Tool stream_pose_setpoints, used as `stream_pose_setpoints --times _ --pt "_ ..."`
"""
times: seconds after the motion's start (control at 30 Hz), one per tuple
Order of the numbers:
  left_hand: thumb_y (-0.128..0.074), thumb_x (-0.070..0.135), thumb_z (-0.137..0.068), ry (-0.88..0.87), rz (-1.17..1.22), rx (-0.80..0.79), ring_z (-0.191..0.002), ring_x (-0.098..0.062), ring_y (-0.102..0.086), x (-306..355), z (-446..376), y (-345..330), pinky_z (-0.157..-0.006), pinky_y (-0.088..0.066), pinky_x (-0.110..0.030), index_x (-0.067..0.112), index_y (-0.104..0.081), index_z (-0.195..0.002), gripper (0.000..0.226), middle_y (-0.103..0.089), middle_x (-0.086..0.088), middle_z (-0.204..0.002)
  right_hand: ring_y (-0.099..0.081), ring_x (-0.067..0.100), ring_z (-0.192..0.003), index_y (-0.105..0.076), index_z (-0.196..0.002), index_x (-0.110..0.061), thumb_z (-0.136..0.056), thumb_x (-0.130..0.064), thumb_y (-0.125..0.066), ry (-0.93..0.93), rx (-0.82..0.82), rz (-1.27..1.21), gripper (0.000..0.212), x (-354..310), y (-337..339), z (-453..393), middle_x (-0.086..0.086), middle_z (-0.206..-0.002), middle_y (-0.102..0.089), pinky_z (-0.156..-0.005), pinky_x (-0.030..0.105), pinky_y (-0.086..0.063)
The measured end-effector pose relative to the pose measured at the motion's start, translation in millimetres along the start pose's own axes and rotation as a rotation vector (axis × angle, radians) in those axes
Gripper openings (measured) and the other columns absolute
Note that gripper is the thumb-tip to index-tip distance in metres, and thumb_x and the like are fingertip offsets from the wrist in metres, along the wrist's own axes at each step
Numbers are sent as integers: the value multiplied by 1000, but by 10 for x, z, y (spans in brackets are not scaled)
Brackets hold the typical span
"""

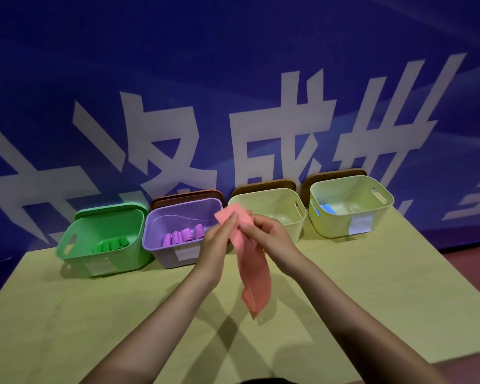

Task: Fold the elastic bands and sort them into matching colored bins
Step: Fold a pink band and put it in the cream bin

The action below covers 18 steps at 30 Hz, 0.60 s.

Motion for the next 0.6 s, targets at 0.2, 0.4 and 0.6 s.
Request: stream_pose_setpoints --times 0.2,0.4,0.6 --pt "-27 37 -103 52 192 -121 -109 -16 -63 -36 -91 -163 -96 -48 -36 22 -65 -113 42 -70 -1 -113 -61 14 -70 -67 -94 -14 -81 -26 -67 -78 -55 -65 17 146 27 69 1 -78 -67 -65 27 -48" --pt "-43 39 -99 70 644 34 -81 -18 -68 151 -414 116 -76 -53 -31 13 -62 -104 32 -70 -3 -86 -62 10 -60 -66 -83 -16 -88 -11 -66 -188 -176 34 7 403 135 189 -6 -66 -66 -59 20 -48" --pt "-44 33 -99 22 738 168 -75 -14 -68 251 -638 450 -73 -52 -29 15 -62 -102 25 -69 1 -86 -63 18 -63 -69 -84 -14 -84 -29 -71 -295 -197 109 15 765 295 214 0 -67 -68 -61 26 -51"
Point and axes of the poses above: each hand's wrist, its own z-axis away from the middle knuckle, its own y-axis out of the back of the hand, x = y × z, the point moved 6 cm from there along -z, towards the middle knuckle
